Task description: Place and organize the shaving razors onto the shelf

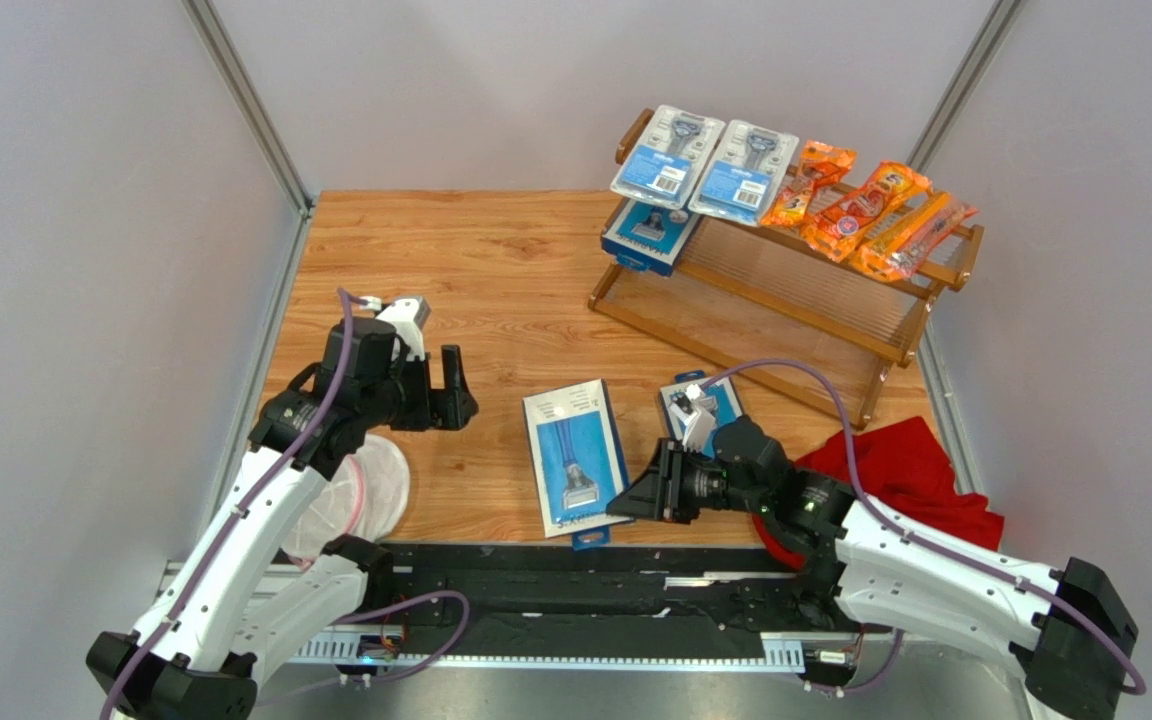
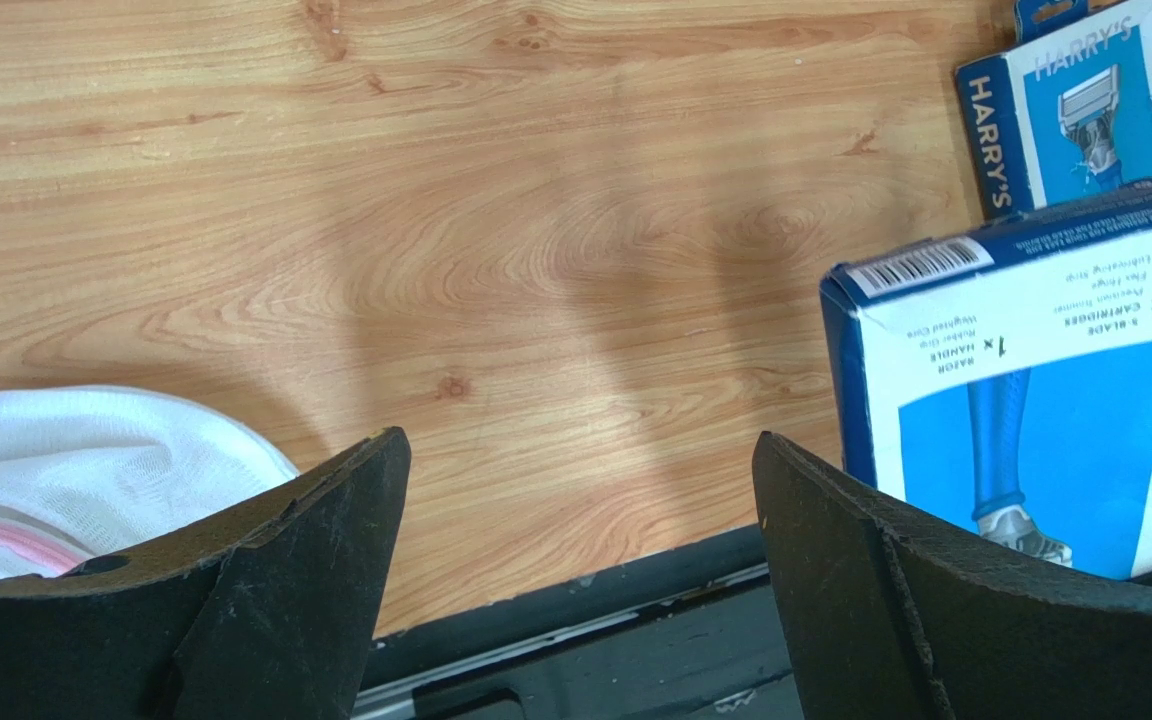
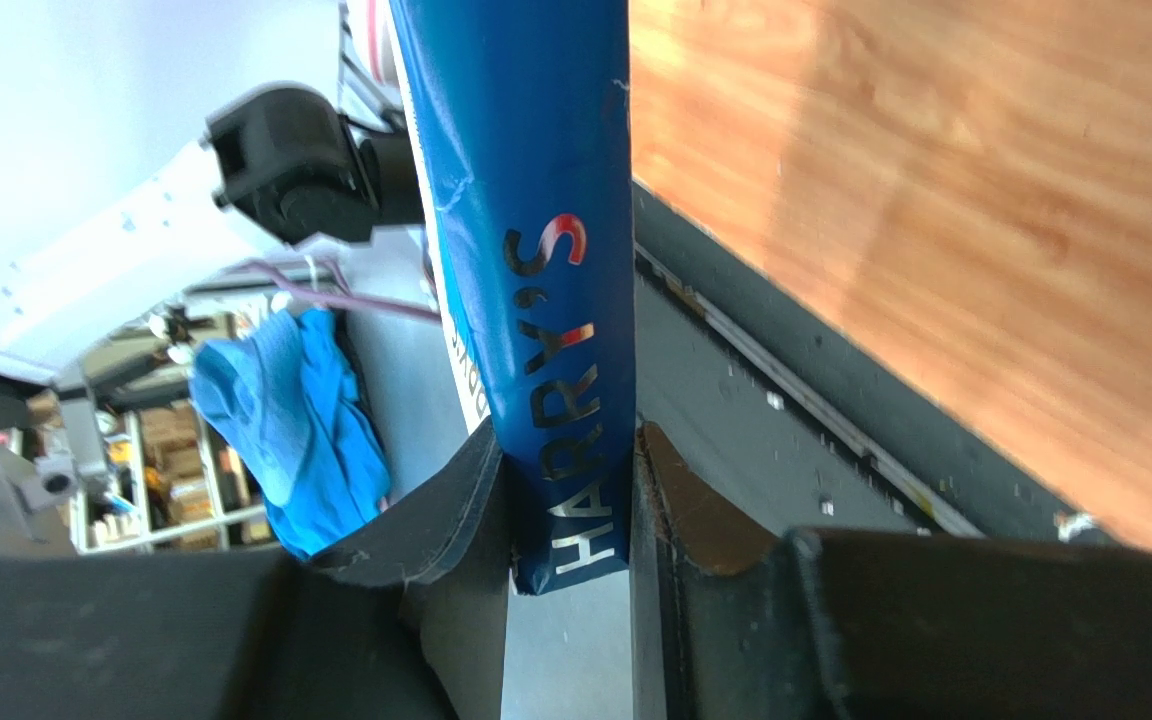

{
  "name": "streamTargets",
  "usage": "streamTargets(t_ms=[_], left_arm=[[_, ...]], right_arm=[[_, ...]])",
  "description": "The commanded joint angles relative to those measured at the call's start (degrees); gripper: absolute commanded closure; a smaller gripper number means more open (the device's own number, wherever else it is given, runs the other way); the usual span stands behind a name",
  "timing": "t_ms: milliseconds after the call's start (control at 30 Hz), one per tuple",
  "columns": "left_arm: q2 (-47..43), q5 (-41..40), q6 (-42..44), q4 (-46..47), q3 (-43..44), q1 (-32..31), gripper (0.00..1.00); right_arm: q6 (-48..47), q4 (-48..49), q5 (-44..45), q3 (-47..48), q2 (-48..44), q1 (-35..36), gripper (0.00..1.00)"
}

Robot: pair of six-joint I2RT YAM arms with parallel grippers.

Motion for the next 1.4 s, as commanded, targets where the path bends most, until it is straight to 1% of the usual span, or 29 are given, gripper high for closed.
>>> streamTargets(t_ms=[0, 67, 100, 167, 200, 267, 300, 600, 1000, 1200, 1267, 1300, 1367], left_arm=[[-0.08, 0.02, 1.65, 1.49, -0.25, -0.15, 0.07], [0.01, 0.72, 1.65, 1.93, -0.52, -0.15, 0.06], [0.01, 0.81, 1.65, 1.93, -0.61, -0.15, 0.06], [0.09, 0.98, 1.65, 2.02, -0.7, -0.15, 0.06], [0.09, 0.98, 1.65, 2.11, -0.7, -0.15, 0.06], [0.01, 1.07, 1.65, 2.19, -0.78, -0.15, 0.06], [0.01, 1.16, 1.65, 2.19, -0.87, -0.15, 0.06], [0.18, 0.9, 1.56, 2.19, -0.87, -0.15, 0.05], [0.62, 0.63, 1.56, 2.19, -0.87, -0.15, 0.05], [0.71, 0.63, 1.56, 2.19, -0.96, -0.15, 0.05], [0.88, 0.72, 1.56, 2.19, -0.96, -0.15, 0.05], [0.89, 0.72, 1.56, 2.19, -0.96, -0.15, 0.05], [1.06, 0.9, 1.65, 2.28, -0.96, -0.15, 0.05]], right_arm=[[1.22, 14.79, -5.67, -0.37, 1.64, -5.87, 1.0], [1.83, 18.47, -9.18, -0.73, 2.0, -8.78, 1.0], [1.93, 19.01, -10.33, -0.55, 2.26, -11.84, 1.0], [1.75, 19.72, -13.31, -0.2, 2.35, -14.84, 1.0], [1.49, 19.63, -14.2, 0.06, 2.35, -17.73, 1.0], [1.23, 19.29, -16.83, 0.85, 2.53, -20.64, 1.0], [0.79, 19.11, -17.71, 1.12, 3.05, -23.44, 1.0], [-1.06, 20.42, -27.3, 3.4, 7.98, -37.69, 1.0], [-4.31, 17.88, -36.62, 6.57, 10.7, -50.52, 1.0], [-5.1, 17.88, -39.43, 7.54, 12.72, -54.66, 1.0], [-5.63, 17.79, -40.13, 8.06, 13.6, -54.93, 1.0], [-5.72, 17.88, -40.4, 8.15, 13.95, -56.85, 1.0], [-6.16, 17.88, -41.19, 8.59, 14.92, -58.09, 1.0]])
